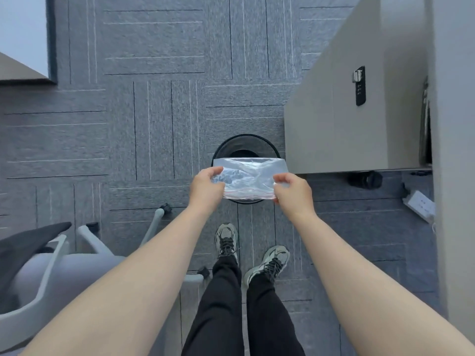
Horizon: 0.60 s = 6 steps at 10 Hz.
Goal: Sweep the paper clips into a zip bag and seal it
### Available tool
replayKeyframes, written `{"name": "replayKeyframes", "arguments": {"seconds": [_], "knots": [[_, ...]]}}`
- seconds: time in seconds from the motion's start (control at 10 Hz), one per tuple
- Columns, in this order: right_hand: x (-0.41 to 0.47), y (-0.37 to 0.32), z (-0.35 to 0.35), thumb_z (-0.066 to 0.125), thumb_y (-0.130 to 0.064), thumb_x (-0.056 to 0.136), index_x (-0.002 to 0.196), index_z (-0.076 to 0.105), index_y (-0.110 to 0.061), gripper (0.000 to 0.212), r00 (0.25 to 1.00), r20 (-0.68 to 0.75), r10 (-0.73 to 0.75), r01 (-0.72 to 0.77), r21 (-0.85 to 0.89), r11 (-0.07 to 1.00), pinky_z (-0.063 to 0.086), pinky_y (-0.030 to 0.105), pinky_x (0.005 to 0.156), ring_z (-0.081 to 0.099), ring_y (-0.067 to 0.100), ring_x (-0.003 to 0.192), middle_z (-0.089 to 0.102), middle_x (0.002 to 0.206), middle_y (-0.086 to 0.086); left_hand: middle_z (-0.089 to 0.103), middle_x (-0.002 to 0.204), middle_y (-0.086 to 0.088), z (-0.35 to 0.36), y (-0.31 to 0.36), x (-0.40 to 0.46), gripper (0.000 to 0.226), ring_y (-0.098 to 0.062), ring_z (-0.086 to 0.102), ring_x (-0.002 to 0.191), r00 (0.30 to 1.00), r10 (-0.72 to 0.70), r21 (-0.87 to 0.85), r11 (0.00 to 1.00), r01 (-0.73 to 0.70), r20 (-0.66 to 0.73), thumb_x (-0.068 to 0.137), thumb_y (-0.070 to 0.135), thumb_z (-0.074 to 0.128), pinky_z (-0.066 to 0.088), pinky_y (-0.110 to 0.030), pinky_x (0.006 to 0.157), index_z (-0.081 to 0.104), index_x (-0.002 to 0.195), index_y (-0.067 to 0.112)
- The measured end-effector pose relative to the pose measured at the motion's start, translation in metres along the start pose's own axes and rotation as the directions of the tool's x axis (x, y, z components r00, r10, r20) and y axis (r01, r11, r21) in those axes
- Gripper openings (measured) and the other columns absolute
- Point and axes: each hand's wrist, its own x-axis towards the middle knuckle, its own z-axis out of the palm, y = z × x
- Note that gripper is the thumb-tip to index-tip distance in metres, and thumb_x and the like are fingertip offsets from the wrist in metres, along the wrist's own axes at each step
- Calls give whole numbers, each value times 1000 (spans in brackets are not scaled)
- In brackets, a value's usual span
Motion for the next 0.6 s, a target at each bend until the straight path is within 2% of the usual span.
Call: {"name": "replayKeyframes", "arguments": {"seconds": [0.1, 0.2, 0.3, 0.4, 0.5, 0.6], "knots": [[18, 14, 8, 48, -8, 81, 107, 67, -23, 35, 1000, 8, 17, -17, -13, 1000, 54, 47, 89, 66, 23, 96, 61, 98, -17, 54, 133, 6, 13, -13, 18, 52, -7, 56, 61, 1000, -12, 4, 1000, 12, 7, 84, -3, 53, 47, -21, 55, 55, 131, 19], [32, 27, 18, 47, -14, 87, 109, 67, -21, 31, 1000, 16, 3, -2, -49, 999, 54, 46, 89, 65, 24, 97, 63, 108, -7, 54, 135, 5, 25, -25, 35, 49, -6, 57, 85, 1000, -2, 25, 1000, 2, 5, 86, 1, 53, 41, -13, 56, 55, 131, 18], [46, 38, 31, 45, -20, 91, 110, 64, -24, 27, 1000, 11, -19, 20, -71, 997, 54, 45, 87, 64, 24, 96, 60, 117, 0, 54, 135, 4, 35, -39, 55, 46, -11, 56, 80, 1000, -9, 54, 999, 9, -2, 87, 5, 52, 40, -17, 52, 55, 131, 20], [57, 46, 41, 46, -28, 90, 121, 58, -28, 33, 1000, 3, -3, 4, -50, 999, 53, 48, 88, 63, 24, 100, 57, 123, 3, 58, 126, -5, 44, -47, 71, 43, -13, 54, 58, 998, -49, 45, 998, 51, -38, 88, 8, 49, 41, -20, 42, 55, 129, 22], [66, 55, 48, 45, -38, 85, 126, 53, -32, 42, 1000, -6, 4, -5, -57, 998, 53, 50, 87, 64, 25, 98, 57, 121, 3, 61, 119, -8, 48, -52, 81, 41, -18, 65, 79, 997, -50, 73, 996, 55, -63, 87, 13, 51, 55, -30, 65, 57, 126, 25], [68, 59, 50, 47, -33, 86, 124, 55, -29, 39, 1000, -8, -1, 0, -90, 996, 53, 50, 85, 65, 26, 96, 57, 119, 4, 63, 116, -8, 52, -52, 80, 39, -24, 66, 88, 997, -47, 112, 992, 53, -56, 86, 16, 51, 55, -37, 76, 58, 123, 27]]}}
